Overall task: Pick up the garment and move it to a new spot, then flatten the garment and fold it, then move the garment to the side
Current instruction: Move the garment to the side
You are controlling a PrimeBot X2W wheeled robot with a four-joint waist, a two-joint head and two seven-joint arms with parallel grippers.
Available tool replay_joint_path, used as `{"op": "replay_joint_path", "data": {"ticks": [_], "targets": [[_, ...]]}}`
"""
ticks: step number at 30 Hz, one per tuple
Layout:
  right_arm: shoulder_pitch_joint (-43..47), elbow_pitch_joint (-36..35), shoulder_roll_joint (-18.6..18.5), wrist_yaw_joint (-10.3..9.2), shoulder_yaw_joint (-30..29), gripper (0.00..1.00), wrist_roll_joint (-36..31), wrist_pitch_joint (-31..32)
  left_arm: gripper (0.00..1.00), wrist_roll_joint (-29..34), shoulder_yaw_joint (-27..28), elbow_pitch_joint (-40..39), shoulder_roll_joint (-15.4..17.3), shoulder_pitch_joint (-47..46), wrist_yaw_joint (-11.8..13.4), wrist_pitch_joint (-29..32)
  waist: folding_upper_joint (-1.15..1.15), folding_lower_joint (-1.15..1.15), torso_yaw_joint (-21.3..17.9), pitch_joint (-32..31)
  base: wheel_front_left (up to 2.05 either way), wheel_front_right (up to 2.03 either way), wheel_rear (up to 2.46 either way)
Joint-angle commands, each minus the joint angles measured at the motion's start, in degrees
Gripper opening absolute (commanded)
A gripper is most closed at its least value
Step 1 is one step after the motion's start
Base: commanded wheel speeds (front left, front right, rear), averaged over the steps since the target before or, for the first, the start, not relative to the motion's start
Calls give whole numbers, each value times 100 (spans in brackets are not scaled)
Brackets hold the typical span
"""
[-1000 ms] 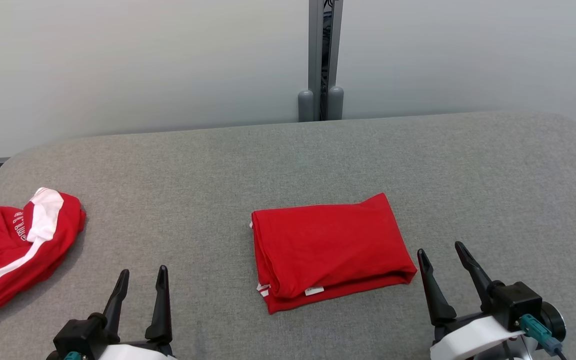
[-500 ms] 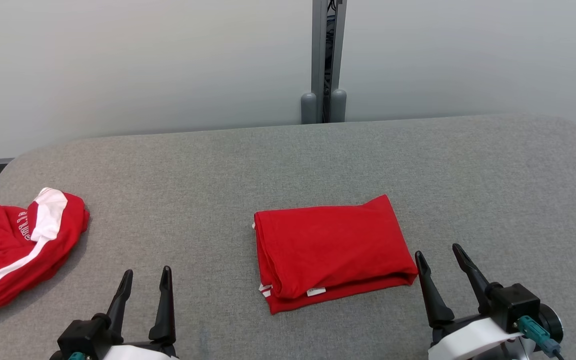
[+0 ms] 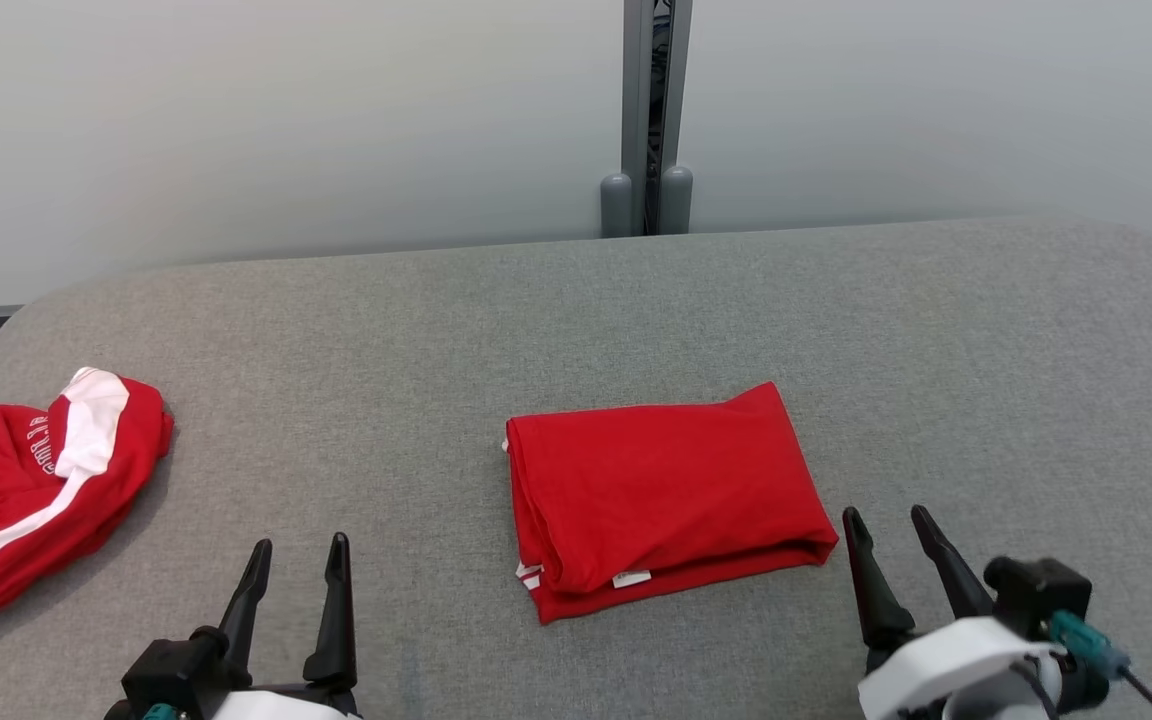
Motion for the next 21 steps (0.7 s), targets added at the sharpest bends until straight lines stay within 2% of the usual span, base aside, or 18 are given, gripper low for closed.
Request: {"op": "replay_joint_path", "data": {"ticks": [1,9,13,14,21], "targets": [[-228,156,-29,1,50,100,100,-8,100,32,-2,4,19,-13,-9,-20,0,0,11,23,0,0,0],[-1351,1578,-136,1,244,100,1300,9,100,99,-89,38,18,-174,-92,-20,0,0,176,213,0,0,0],[-1726,2104,-238,1,396,100,1455,22,100,111,-105,61,21,-191,-137,-20,0,0,239,288,0,0,0],[-1956,2422,-268,1,471,100,1545,26,100,109,-106,67,19,-237,-156,-20,0,0,276,349,0,0,0],[-2512,3252,-240,1,818,100,1835,25,100,160,-122,118,20,-407,-242,-20,0,0,418,555,0,0,0]]}}
